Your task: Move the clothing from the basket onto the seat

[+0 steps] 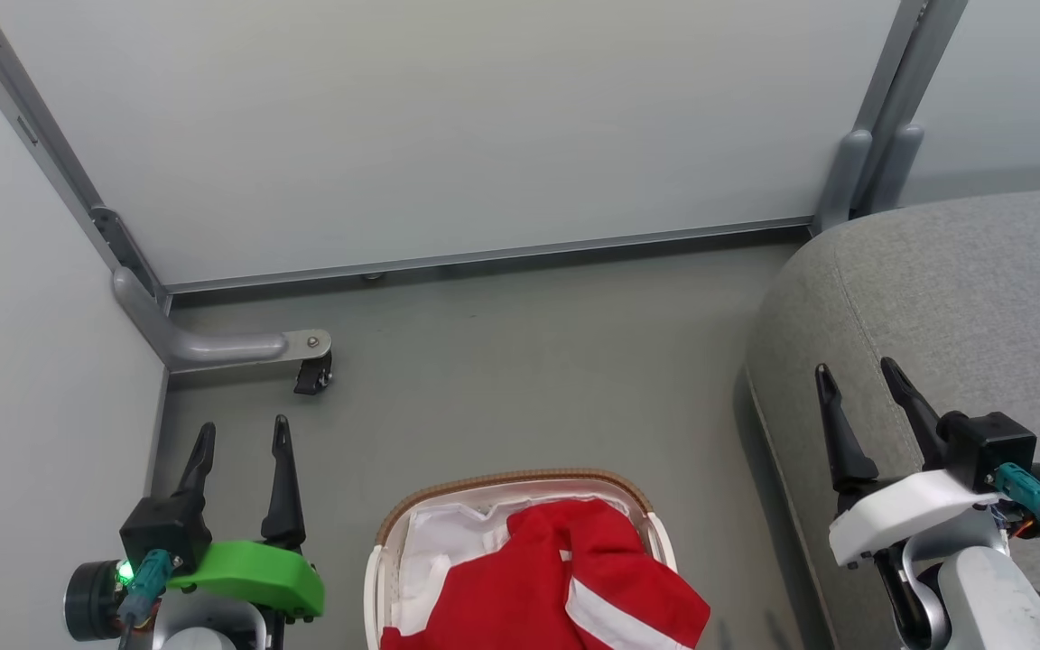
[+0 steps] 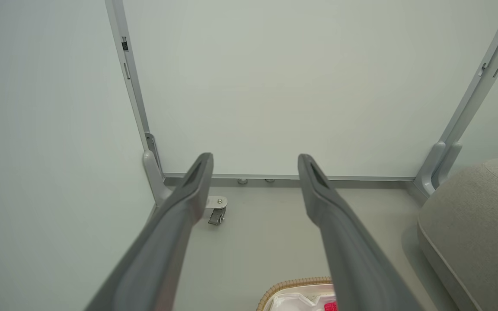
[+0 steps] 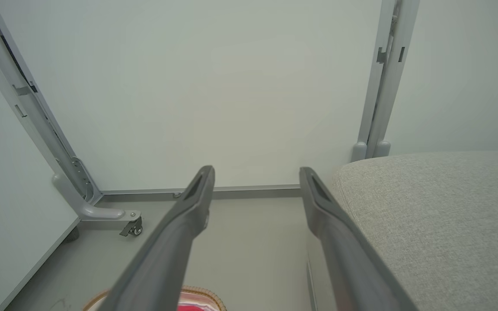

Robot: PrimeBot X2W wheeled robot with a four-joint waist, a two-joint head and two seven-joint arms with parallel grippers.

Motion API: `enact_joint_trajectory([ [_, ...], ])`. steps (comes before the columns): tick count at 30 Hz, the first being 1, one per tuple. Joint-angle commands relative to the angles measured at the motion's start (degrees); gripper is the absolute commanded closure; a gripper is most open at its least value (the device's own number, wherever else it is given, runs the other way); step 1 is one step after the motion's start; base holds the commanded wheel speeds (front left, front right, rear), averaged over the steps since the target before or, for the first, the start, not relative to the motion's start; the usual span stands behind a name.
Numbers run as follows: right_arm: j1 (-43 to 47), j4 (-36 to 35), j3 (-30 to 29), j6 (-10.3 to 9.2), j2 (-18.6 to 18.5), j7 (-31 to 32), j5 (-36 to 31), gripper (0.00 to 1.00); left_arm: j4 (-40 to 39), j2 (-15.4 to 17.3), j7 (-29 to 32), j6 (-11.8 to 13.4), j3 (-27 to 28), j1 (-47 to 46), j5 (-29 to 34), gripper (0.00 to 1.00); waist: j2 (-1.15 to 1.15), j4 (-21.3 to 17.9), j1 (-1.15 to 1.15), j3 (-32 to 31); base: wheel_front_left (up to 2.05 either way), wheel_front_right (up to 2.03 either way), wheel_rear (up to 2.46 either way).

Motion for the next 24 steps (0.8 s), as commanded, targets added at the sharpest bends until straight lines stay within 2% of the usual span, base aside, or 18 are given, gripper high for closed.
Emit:
enact_joint_trajectory([
  [1, -0.1, -0.9, -0.3, 0.02, 0.0, -0.5, -1.4, 0.00, -0.4, 0.0, -0.5, -0.2, 0.3, 0.7, 1.1, 0.00, 0.00, 0.0, 0.00, 0.0, 0.00, 0.00, 0.00],
  [13, -0.7, -1.8, 0.5, 0.01, 0.3, -1.8, -6.6, 0.00, 1.0, -0.2, -1.8, -1.0, -1.1, 1.0, 5.3, 0.00, 0.00, -1.1, 0.00, 1.7, 0.00, 0.00, 0.00],
  [18, -2.8, -2.9, 1.7, 0.01, 0.4, -2.4, -8.5, 0.00, 2.6, -0.1, -2.3, -1.3, -3.2, -1.1, 5.7, 0.00, 0.00, -2.8, 0.00, 5.9, 0.00, 0.00, 0.00],
  [24, -6.0, -4.9, 2.5, 0.00, 0.7, -2.2, -7.9, 0.00, 5.0, -0.1, -2.1, -1.6, -5.3, -5.1, 4.5, 0.00, 0.00, -5.1, 0.00, 12.1, 0.00, 0.00, 0.00],
])
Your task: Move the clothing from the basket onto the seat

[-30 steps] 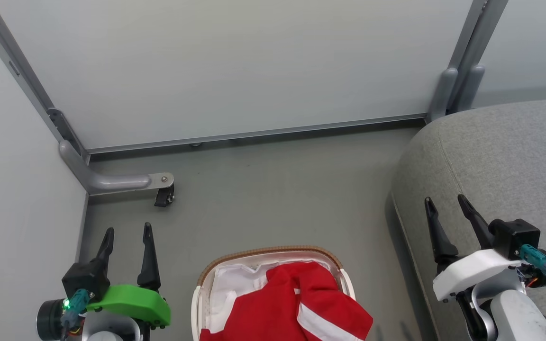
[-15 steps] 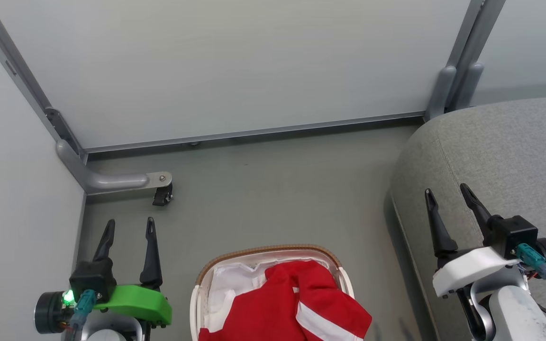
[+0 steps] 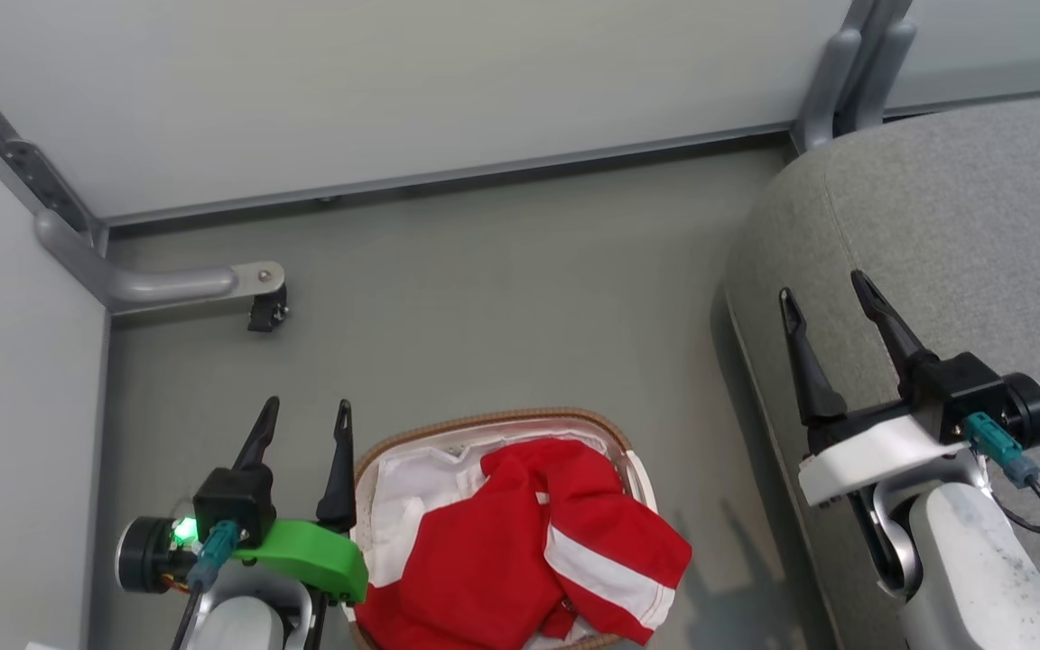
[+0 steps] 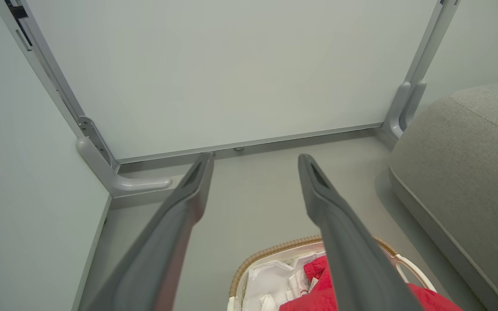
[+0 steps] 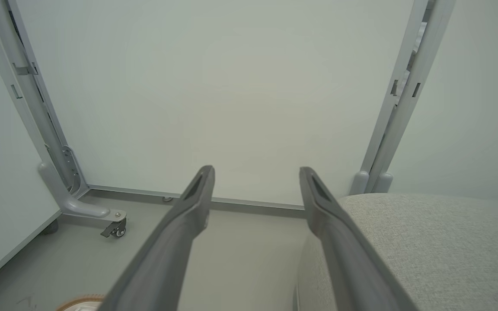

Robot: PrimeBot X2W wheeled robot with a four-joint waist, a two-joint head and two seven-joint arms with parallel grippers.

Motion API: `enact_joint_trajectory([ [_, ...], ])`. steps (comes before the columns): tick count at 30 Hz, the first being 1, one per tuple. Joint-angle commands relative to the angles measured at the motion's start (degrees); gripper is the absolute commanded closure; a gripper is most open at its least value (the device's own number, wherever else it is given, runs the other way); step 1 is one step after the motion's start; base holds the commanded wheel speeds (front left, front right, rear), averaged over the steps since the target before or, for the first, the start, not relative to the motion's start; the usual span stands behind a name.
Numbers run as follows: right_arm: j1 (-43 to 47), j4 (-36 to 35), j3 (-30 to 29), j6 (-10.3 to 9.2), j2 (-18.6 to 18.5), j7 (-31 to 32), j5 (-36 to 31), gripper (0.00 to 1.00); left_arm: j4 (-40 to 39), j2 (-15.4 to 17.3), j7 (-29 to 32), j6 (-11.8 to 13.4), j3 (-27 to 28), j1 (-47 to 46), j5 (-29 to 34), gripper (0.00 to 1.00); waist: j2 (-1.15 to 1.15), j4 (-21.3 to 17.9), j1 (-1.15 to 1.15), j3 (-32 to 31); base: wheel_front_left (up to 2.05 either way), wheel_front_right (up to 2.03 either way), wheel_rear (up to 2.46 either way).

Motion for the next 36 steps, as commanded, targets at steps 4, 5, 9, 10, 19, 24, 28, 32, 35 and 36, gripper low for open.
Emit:
enact_joint_trajectory([
  [4, -3.1, -1.8, 0.3, -0.04, 0.2, -0.1, 0.6, 0.00, 1.6, 0.2, 0.0, -0.5, -1.1, -4.1, -0.2, 0.00, 0.00, -4.0, 0.00, 8.4, 0.00, 0.00, 0.00],
  [5, -3.7, -2.2, 0.5, -0.04, 0.3, -0.1, 0.7, 0.00, 2.0, 0.2, 0.0, -0.6, -1.3, -4.8, -0.2, 0.00, 0.00, -4.4, 0.00, 9.4, 0.00, 0.00, 0.00],
  [9, -6.1, -4.0, 1.0, -0.04, 0.7, -0.1, 0.9, 0.00, 4.5, 0.2, 0.0, -1.0, -2.1, -7.9, 0.2, 0.00, 0.00, -6.0, 0.00, 13.5, 0.00, 0.00, 0.00],
  [10, -6.7, -4.7, 1.2, -0.04, 0.9, -0.1, 0.7, 0.00, 5.4, 0.2, 0.0, -1.2, -2.2, -8.6, -0.1, 0.00, 0.00, -6.5, 0.00, 14.6, 0.00, 0.00, 0.00],
  [19, -11.6, -9.0, 1.8, -0.05, 1.8, -0.1, 1.7, 0.00, 11.6, 0.3, 0.0, -2.2, -4.6, -15.0, 2.0, 0.00, 0.00, -9.1, 0.00, 23.6, 0.00, 0.00, 0.00],
  [24, -13.4, -10.5, 2.5, -0.04, 2.0, -0.1, 2.2, 0.00, 15.2, 0.8, 0.0, -2.4, -6.0, -17.6, 2.4, 0.00, 0.00, -9.9, 0.00, 27.3, 0.00, 0.00, 0.00],
  [28, -14.2, -11.5, 3.1, -0.04, 2.0, -0.1, 3.1, 0.00, 18.2, 1.5, 0.0, -2.5, -7.8, -19.7, 2.0, 0.00, 0.00, -10.4, 0.00, 30.4, 0.00, 0.00, 0.00],
  [32, -14.9, -12.2, 3.9, -0.04, 2.0, -0.1, 4.0, 0.00, 21.5, 2.4, 0.0, -2.5, -9.9, -22.2, 0.3, 0.00, 0.00, -11.3, 0.00, 33.5, 0.00, 0.00, 0.00],
  [35, -14.9, -12.4, 4.2, -0.04, 2.0, -0.1, 4.4, 0.00, 23.2, 2.8, 0.0, -2.5, -12.3, -23.8, -1.2, 0.00, 0.00, -11.8, 0.00, 35.3, 0.00, 0.00, 0.00],
  [36, -14.9, -12.4, 4.3, -0.04, 2.0, -0.1, 4.4, 0.00, 23.6, 3.0, 0.0, -2.5, -13.1, -24.2, -1.7, 0.00, 0.00, -11.9, 0.00, 35.8, 0.00, 0.00, 0.00],
])
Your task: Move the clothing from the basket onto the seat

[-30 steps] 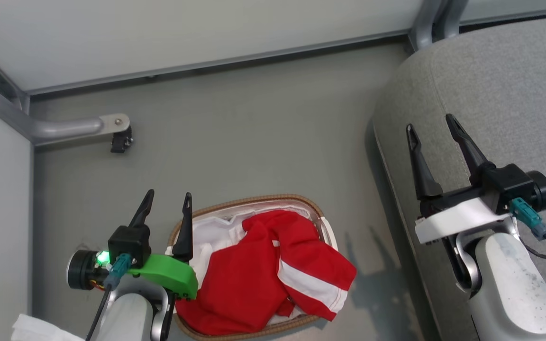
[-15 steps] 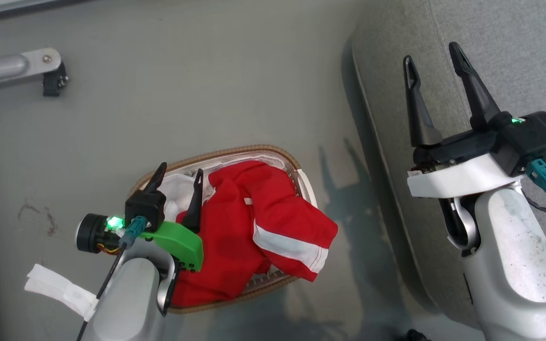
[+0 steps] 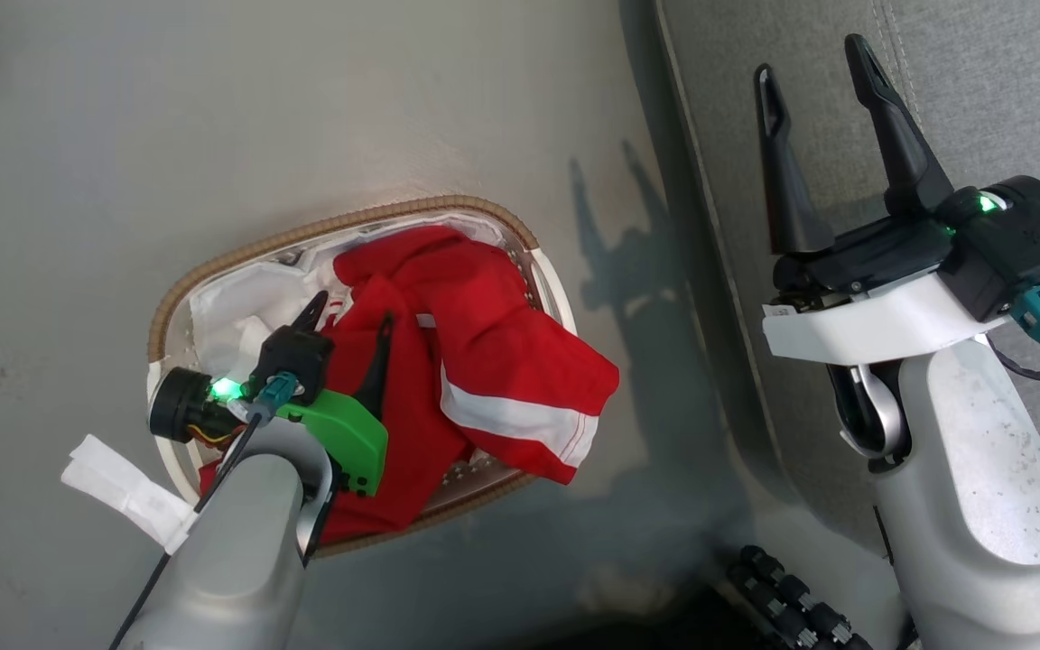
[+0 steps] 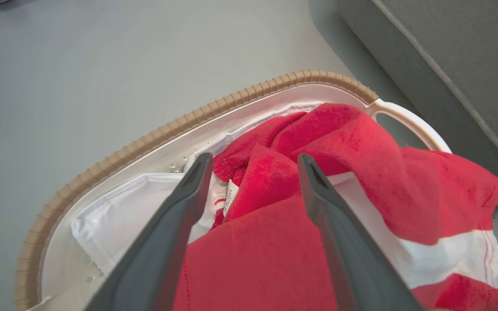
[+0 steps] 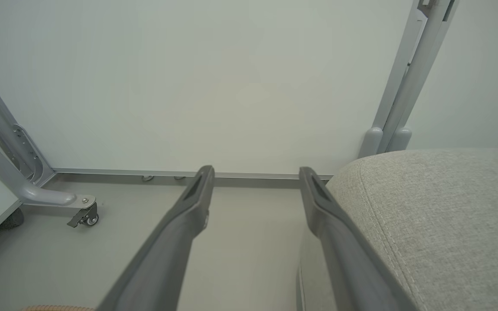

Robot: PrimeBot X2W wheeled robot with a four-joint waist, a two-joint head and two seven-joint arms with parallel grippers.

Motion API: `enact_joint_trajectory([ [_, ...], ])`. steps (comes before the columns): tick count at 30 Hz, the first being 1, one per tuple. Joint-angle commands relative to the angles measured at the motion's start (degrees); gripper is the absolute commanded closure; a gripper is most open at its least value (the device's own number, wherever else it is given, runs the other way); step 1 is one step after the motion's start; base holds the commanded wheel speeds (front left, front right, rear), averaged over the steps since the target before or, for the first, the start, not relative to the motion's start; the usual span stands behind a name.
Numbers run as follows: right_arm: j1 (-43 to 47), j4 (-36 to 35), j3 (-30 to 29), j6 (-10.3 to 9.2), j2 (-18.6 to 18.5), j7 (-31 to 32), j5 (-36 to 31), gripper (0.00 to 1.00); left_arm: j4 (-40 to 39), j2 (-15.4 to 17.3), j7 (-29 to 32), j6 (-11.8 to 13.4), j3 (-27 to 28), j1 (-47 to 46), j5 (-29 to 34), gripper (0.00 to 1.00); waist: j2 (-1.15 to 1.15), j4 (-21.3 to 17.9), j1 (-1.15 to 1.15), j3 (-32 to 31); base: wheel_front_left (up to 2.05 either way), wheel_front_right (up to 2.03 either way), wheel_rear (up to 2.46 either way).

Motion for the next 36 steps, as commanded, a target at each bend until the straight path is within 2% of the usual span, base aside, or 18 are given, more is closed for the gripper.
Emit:
enact_joint_trajectory([
  [1, -0.6, -0.3, 0.2, -0.04, 0.0, -0.1, 0.5, 0.00, 0.8, 0.9, 0.0, -0.3, -1.2, -1.5, -1.0, 0.00, 0.00, -1.8, -0.01, 3.5, 0.00, 0.00, 0.00],
  [8, -0.7, -0.2, 0.6, -0.04, 0.0, -0.1, 0.9, 0.00, 7.1, 2.7, 0.0, -0.3, -5.8, -4.9, -2.1, 0.00, 0.00, -2.3, -0.01, 6.3, 0.00, 0.00, 0.00],
  [19, -0.9, -0.3, 1.2, -0.05, -0.1, -0.1, 1.7, 0.00, 23.0, 1.4, 0.8, -0.3, -10.0, -10.0, -5.6, 0.00, 0.00, -2.7, -0.01, 9.3, 0.00, 0.00, 0.00],
  [24, -1.2, -0.2, 1.3, -0.04, -0.1, -0.1, 2.0, 0.00, 25.8, 1.2, 2.4, -0.3, -12.0, -11.6, -6.8, 0.00, 0.00, -2.5, -0.01, 9.7, 0.00, 0.00, 0.00],
  [25, -1.3, -0.1, 1.3, -0.04, -0.1, -0.1, 2.1, 0.00, 26.1, 0.9, 2.9, -0.3, -12.3, -11.8, -7.3, 0.18, 0.00, -2.5, -0.01, 9.6, 0.00, 0.00, 0.00],
  [26, -1.3, 0.1, 1.4, -0.04, -0.1, -0.1, 2.1, 0.00, 26.2, 0.8, 3.1, -0.3, -12.5, -11.9, -7.5, 0.66, 0.00, -2.5, -0.01, 9.5, 0.00, 0.00, 0.00],
  [27, -1.4, 0.3, 1.5, -0.04, -0.1, -0.1, 2.1, 0.00, 26.4, 0.6, 3.6, -0.3, -12.7, -12.1, -8.1, 1.00, 0.00, -2.4, -0.01, 9.3, 0.00, 0.00, 0.00],
  [31, -1.4, 1.0, 1.5, -0.04, -0.1, -0.1, 2.1, 0.00, 26.9, 0.0, 5.1, -0.3, -13.7, -11.3, -9.6, 1.00, 0.00, -2.3, -0.01, 7.7, 0.00, 0.00, 0.00],
  [36, -0.6, 1.9, 1.3, -0.04, -0.1, -0.1, 1.5, 0.00, 26.9, -0.7, 2.9, -0.3, -14.9, -9.5, -11.4, 1.00, 0.00, -1.9, -0.01, 3.9, 0.00, 0.00, 0.00],
])
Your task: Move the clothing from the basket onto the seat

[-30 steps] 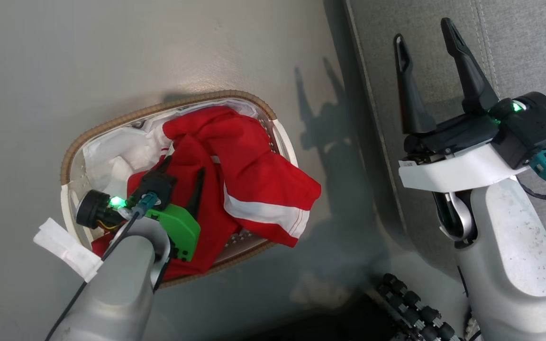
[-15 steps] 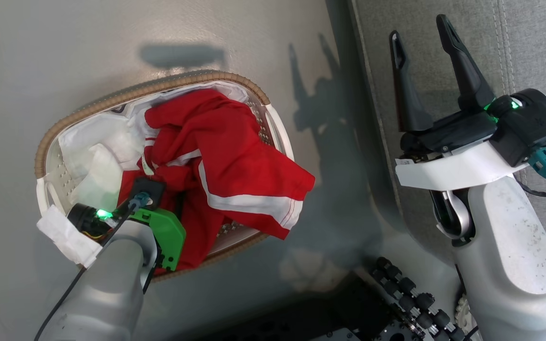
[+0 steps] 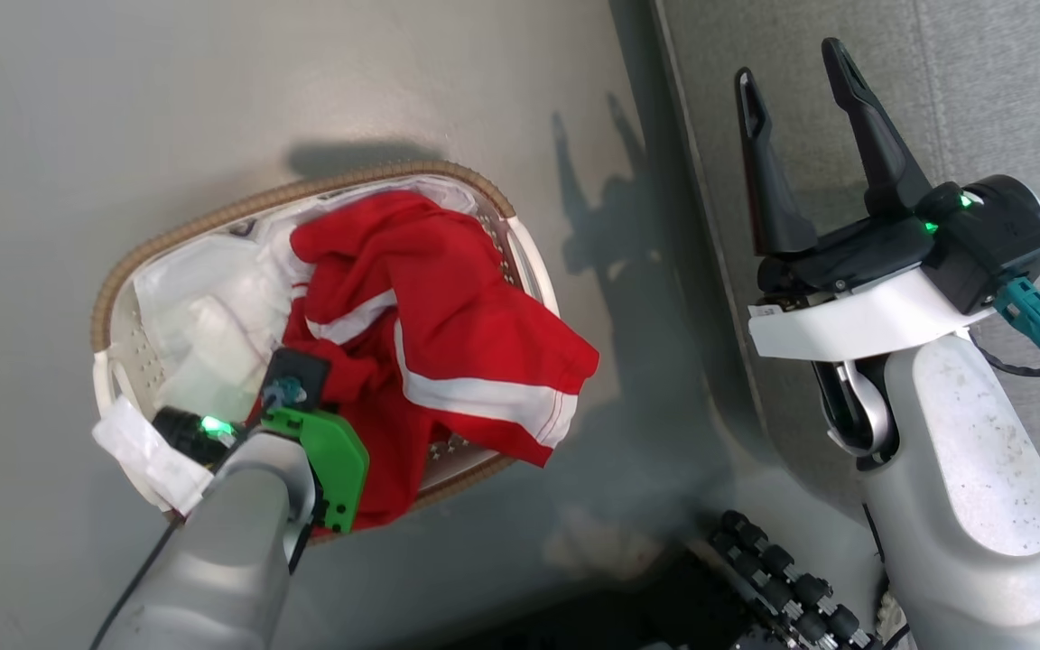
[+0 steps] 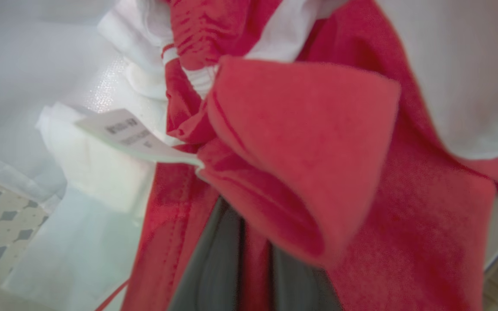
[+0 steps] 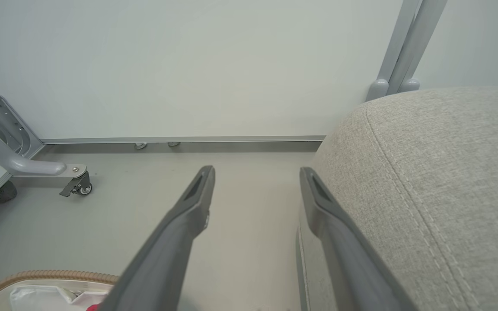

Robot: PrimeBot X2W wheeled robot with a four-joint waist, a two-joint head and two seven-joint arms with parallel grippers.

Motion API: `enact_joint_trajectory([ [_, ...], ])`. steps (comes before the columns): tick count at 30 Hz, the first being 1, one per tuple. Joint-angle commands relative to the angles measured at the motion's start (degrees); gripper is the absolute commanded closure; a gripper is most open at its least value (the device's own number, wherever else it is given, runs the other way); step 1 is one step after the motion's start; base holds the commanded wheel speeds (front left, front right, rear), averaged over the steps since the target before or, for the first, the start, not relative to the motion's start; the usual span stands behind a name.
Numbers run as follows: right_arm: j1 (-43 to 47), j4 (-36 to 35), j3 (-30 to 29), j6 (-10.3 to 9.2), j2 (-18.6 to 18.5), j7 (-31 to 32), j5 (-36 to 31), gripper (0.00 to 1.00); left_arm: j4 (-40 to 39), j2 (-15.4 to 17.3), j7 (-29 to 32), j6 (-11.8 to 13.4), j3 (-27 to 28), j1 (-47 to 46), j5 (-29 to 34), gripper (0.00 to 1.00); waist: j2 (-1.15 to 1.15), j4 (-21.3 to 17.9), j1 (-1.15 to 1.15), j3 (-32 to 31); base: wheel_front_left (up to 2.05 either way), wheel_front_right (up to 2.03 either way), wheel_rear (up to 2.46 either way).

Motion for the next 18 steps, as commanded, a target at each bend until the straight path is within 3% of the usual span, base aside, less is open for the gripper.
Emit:
enact_joint_trajectory([
  [1, 0.5, 0.4, -0.3, -0.04, -0.1, -0.1, -0.6, 0.00, 0.0, -0.2, -0.9, -0.3, -0.4, 1.2, -0.8, 1.00, 0.00, 0.5, 0.00, -3.4, 0.00, 0.00, 0.00],
  [10, 4.0, 3.0, -0.9, -0.04, -0.2, -0.1, -2.0, 0.00, -2.1, -1.3, -3.2, -0.3, -1.0, 6.8, -4.0, 1.00, 0.00, 3.5, 0.00, -14.1, 0.00, 0.00, 0.00],
  [18, 8.1, 5.2, -1.9, -0.04, -0.2, -0.1, -2.3, 0.00, -12.0, -1.5, -3.3, 0.9, 2.0, 14.0, -4.2, 1.00, 0.00, 6.4, 0.00, -23.2, 0.00, 0.00, 0.00],
])
